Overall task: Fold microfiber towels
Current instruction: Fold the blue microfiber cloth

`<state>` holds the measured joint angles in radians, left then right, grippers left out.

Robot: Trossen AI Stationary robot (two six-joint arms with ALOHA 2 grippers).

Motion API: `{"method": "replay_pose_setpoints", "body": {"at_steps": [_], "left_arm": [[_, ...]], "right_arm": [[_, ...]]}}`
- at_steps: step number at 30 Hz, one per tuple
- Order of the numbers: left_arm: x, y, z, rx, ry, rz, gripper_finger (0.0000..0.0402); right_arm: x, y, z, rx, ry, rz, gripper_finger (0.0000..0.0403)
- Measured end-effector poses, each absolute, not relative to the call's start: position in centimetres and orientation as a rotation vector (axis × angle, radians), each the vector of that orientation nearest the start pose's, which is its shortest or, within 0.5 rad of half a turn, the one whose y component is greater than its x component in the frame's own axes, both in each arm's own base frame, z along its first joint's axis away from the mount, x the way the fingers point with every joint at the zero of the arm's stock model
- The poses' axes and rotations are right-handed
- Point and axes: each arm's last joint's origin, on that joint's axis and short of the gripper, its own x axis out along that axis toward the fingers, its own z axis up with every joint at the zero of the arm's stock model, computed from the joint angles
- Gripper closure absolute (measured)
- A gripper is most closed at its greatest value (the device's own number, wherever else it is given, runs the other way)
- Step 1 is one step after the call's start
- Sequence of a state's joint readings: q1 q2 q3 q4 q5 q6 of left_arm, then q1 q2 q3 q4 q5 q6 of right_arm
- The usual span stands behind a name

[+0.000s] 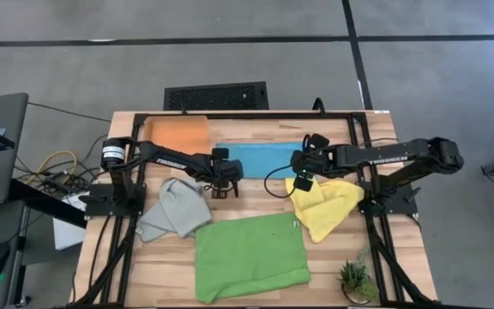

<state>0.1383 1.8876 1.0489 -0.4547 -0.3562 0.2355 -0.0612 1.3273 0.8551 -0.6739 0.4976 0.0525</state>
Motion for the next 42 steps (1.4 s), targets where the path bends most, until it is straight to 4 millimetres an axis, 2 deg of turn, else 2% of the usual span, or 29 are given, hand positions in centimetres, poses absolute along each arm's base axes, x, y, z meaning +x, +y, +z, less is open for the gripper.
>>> {"method": "replay_pose_setpoints", "body": {"at_steps": [3, 9, 16, 20, 24, 31, 37, 42], "left_arm": [[33.1, 5.6, 12.2, 0.334, 1.341, 0.265, 0.0283], [33.1, 5.5, 12.1, 0.319, 1.347, 0.258, 0.0389], [33.6, 5.6, 13.6, 0.381, 1.340, 0.257, 0.0399], [34.9, 6.1, 15.8, 0.461, 1.275, 0.256, 0.0400], [35.8, 6.5, 17.0, 0.512, 1.256, 0.228, 0.0401], [37.6, 6.8, 19.7, 0.596, 1.150, 0.169, 0.0401], [38.6, 7.1, 20.8, 0.662, 1.051, 0.153, 0.0401], [39.2, 7.5, 21.4, 0.695, 0.959, 0.154, 0.0401]], "right_arm": [[23.9, -2.8, 21.7, -0.206, 1.119, -0.525, 0.0225], [23.9, -2.8, 21.7, -0.206, 1.120, -0.524, 0.0225], [23.8, -2.8, 21.6, -0.209, 1.129, -0.524, 0.0226], [23.6, -2.8, 21.6, -0.214, 1.151, -0.523, 0.0226], [23.2, -2.9, 21.6, -0.239, 1.172, -0.547, 0.0226], [21.9, -2.9, 23.6, -0.233, 1.093, -0.577, 0.0226], [20.2, -2.8, 25.6, -0.189, 0.995, -0.597, 0.0226], [19.0, -2.7, 26.4, -0.182, 0.978, -0.600, 0.0226]]}}
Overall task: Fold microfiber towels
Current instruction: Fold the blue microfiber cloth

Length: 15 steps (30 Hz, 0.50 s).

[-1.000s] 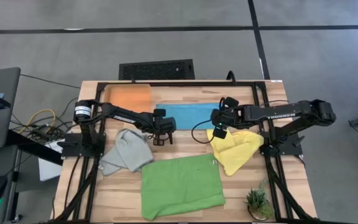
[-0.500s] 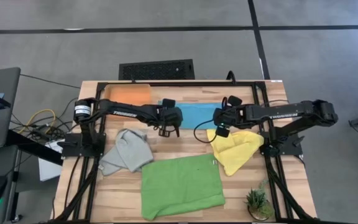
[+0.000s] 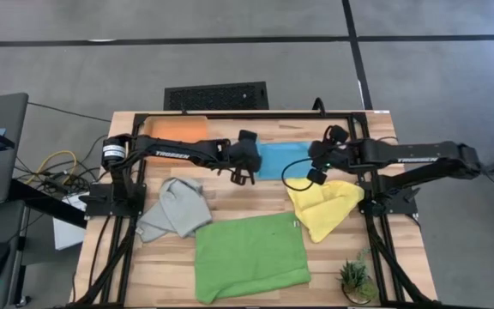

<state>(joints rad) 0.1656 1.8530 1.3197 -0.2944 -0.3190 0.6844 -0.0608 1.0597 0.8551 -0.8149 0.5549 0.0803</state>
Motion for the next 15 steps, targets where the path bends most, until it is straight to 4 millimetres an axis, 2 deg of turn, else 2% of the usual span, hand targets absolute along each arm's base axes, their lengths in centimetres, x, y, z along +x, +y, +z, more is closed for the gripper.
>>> {"method": "replay_pose_setpoints", "body": {"at_steps": [9, 15], "left_arm": [[39.8, 8.9, 22.3, 0.693, 0.851, 0.229, 0.0401], [40.2, 9.1, 22.8, 0.675, 0.777, 0.220, 0.0401]], "right_arm": [[18.1, -2.6, 26.7, -0.169, 0.985, -0.606, 0.0226], [18.1, -2.6, 26.7, -0.169, 0.987, -0.606, 0.0226]]}}
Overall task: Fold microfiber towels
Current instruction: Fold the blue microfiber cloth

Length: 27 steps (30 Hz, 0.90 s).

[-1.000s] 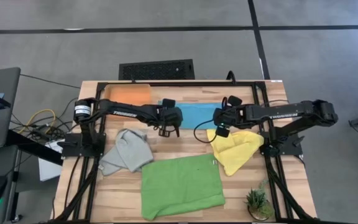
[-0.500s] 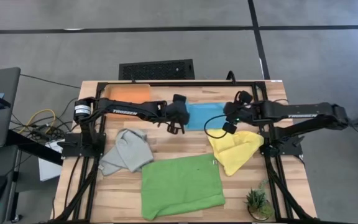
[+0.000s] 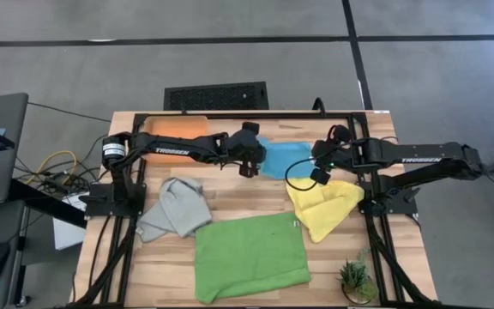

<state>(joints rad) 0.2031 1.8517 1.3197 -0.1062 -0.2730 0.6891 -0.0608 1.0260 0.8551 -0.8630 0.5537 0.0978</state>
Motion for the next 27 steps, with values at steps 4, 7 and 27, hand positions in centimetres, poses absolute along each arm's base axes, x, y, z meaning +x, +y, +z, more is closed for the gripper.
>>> {"method": "replay_pose_setpoints", "body": {"at_steps": [4, 7, 27], "left_arm": [[40.4, 9.1, 23.1, 0.708, 0.735, 0.220, 0.0401], [40.5, 9.3, 23.4, 0.723, 0.706, 0.233, 0.0401], [41.4, 10.6, 23.9, 0.706, 0.555, 0.246, 0.0401]], "right_arm": [[18.1, -2.6, 26.7, -0.169, 0.988, -0.606, 0.0226], [18.1, -2.6, 26.7, -0.170, 0.988, -0.606, 0.0226], [18.1, -2.6, 26.7, -0.169, 0.988, -0.607, 0.0226]]}}
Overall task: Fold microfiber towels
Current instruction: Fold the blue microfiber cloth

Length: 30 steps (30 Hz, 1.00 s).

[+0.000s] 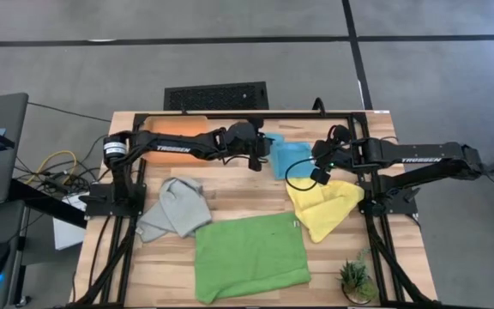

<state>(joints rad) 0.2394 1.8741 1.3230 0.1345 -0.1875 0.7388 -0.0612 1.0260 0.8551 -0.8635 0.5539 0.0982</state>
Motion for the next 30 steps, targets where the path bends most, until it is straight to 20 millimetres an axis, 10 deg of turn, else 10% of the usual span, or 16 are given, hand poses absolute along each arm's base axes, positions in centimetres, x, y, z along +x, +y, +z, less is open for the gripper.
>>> {"method": "replay_pose_setpoints", "body": {"at_steps": [7, 16, 30], "left_arm": [[43.5, 11.3, 21.3, 0.726, 0.622, 0.272, 0.0401], [46.9, 11.9, 23.2, 0.750, 0.587, 0.297, 0.0401], [48.0, 12.1, 20.6, 0.744, 0.624, 0.285, 0.0401]], "right_arm": [[18.1, -2.6, 26.7, -0.168, 0.987, -0.606, 0.0226], [18.1, -2.6, 26.7, -0.163, 0.989, -0.608, 0.0226], [18.0, -2.6, 26.7, -0.163, 0.991, -0.607, 0.0226]]}}
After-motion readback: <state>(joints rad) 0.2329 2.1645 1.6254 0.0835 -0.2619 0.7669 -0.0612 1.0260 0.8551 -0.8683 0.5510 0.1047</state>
